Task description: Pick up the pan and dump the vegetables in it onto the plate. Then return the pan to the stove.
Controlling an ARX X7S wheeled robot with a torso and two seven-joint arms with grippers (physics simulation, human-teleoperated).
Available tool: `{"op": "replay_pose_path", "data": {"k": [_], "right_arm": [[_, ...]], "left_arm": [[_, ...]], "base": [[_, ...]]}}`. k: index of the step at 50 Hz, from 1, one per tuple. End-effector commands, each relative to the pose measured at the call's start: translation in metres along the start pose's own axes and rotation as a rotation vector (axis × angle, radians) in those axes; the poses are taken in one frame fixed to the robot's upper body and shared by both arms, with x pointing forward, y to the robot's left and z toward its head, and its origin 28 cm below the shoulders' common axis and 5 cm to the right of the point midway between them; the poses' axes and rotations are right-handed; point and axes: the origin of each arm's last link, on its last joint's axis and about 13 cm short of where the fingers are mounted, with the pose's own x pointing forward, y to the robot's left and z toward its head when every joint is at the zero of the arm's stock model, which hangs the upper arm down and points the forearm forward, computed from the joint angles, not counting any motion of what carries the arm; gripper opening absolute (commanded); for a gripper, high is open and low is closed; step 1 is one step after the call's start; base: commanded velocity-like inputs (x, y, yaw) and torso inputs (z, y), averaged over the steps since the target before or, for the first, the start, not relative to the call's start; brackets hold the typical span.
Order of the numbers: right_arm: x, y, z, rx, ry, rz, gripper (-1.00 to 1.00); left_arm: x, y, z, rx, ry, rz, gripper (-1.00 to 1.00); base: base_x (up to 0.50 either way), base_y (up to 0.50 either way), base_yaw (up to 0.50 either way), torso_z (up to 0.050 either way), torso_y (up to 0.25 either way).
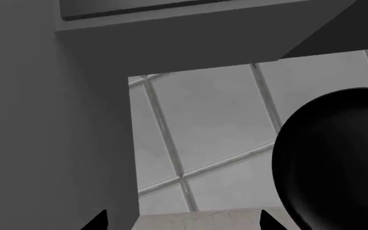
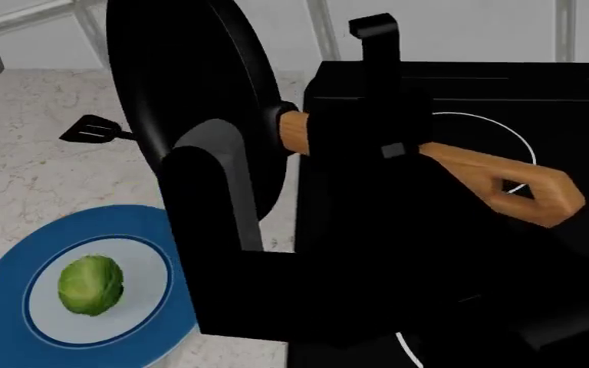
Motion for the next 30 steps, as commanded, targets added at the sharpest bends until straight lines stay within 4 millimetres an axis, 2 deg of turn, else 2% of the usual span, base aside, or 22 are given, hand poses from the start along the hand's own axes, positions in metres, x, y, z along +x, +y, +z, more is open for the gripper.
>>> {"op": "replay_pose_path", "data": {"k": [1,4,7,8,9,15,21,30], "right_arm": [[-0.014,-0.037,-0.015,0.082,0.063,-0.449,-1.0],[-0.019,-0.037,-0.031,0.215,0.087,-0.534,-1.0],[-0.026,-0.032,-0.041,0.452,0.07,-0.554,-1.0],[-0.03,-0.029,-0.043,0.581,0.044,-0.556,-1.0],[-0.031,-0.028,-0.042,0.572,0.05,-0.551,-1.0],[-0.044,-0.017,-0.042,0.907,-0.06,-0.537,-1.0],[-0.051,-0.008,-0.041,1.068,-0.113,-0.516,-1.0],[-0.055,0.017,-0.044,1.117,-0.08,-0.5,-1.0]], "left_arm": [[-0.001,0.0,-0.001,0.001,0.001,-0.005,1.0],[-0.002,-0.002,-0.001,0.015,0.001,-0.005,1.0],[0.001,-0.002,0.0,0.039,-0.01,0.006,1.0],[0.003,-0.003,0.001,0.05,-0.015,0.01,1.0],[0.004,-0.004,0.001,0.051,-0.014,0.009,1.0],[0.011,-0.008,0.001,0.052,-0.018,0.01,1.0],[0.014,-0.01,-0.001,0.057,-0.012,0.004,1.0],[0.016,-0.014,0.002,0.065,-0.017,-0.019,1.0]], "base": [[0.0,0.0,0.0,0.0,0.0],[0.0,0.0,0.0,0.003,0.004],[0.0,0.0,0.0,0.0,0.0],[0.0,0.0,0.0,0.0,0.01],[0.0,0.0,0.0,0.0,0.0],[0.0,0.0,0.0,0.0,0.002],[0.0,0.0,0.0,0.002,0.002],[-0.01,-0.04,0.0,0.0,0.002]]}}
